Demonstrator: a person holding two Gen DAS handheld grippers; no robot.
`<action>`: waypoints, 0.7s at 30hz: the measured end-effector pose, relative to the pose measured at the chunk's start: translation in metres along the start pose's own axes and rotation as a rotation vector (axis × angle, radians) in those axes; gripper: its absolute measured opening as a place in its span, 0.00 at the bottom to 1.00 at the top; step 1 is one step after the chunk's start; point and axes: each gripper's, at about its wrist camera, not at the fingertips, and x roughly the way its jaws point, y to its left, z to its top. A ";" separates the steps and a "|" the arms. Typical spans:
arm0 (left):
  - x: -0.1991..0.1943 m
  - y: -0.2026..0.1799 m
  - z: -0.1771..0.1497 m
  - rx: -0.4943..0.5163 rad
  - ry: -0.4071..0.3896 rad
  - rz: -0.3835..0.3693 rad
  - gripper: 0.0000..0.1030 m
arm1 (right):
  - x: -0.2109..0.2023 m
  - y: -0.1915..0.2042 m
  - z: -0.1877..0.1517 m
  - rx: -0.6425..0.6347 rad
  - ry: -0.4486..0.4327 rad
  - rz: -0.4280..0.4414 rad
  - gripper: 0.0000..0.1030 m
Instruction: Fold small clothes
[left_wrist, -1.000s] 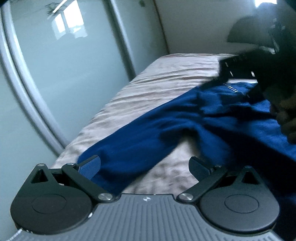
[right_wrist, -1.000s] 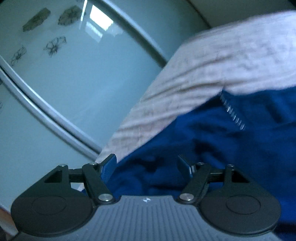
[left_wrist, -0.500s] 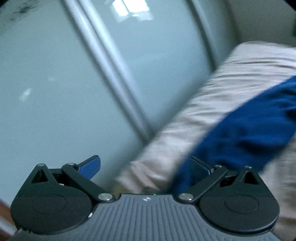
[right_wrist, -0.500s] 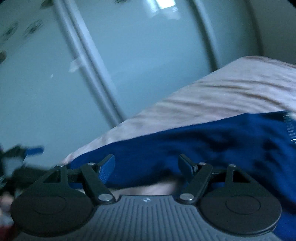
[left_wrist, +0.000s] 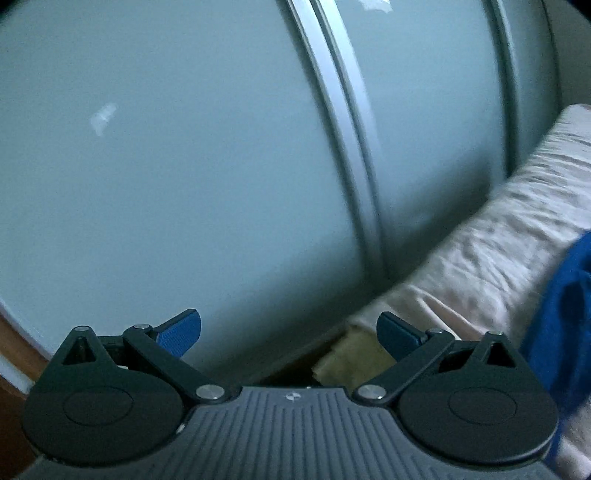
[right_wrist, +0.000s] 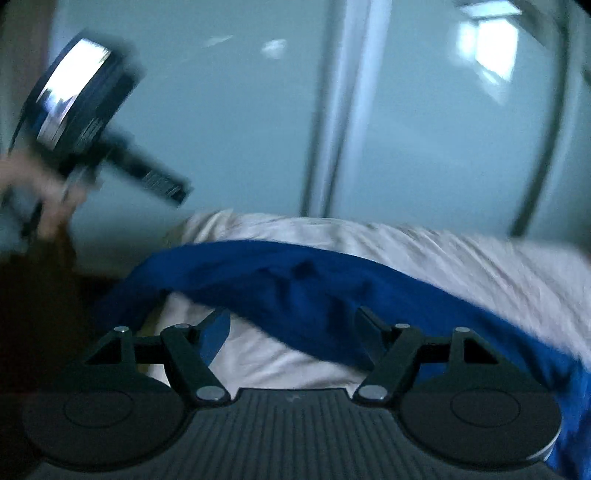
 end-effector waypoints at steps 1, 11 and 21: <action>0.001 0.003 -0.002 -0.007 0.018 -0.037 1.00 | 0.004 0.007 0.001 -0.010 0.009 0.040 0.72; -0.025 0.047 0.017 -0.126 -0.104 0.092 1.00 | 0.082 0.006 0.052 0.226 0.084 0.441 0.74; -0.014 0.068 0.011 -0.177 -0.067 0.112 1.00 | 0.082 -0.062 0.085 0.706 -0.213 0.672 0.84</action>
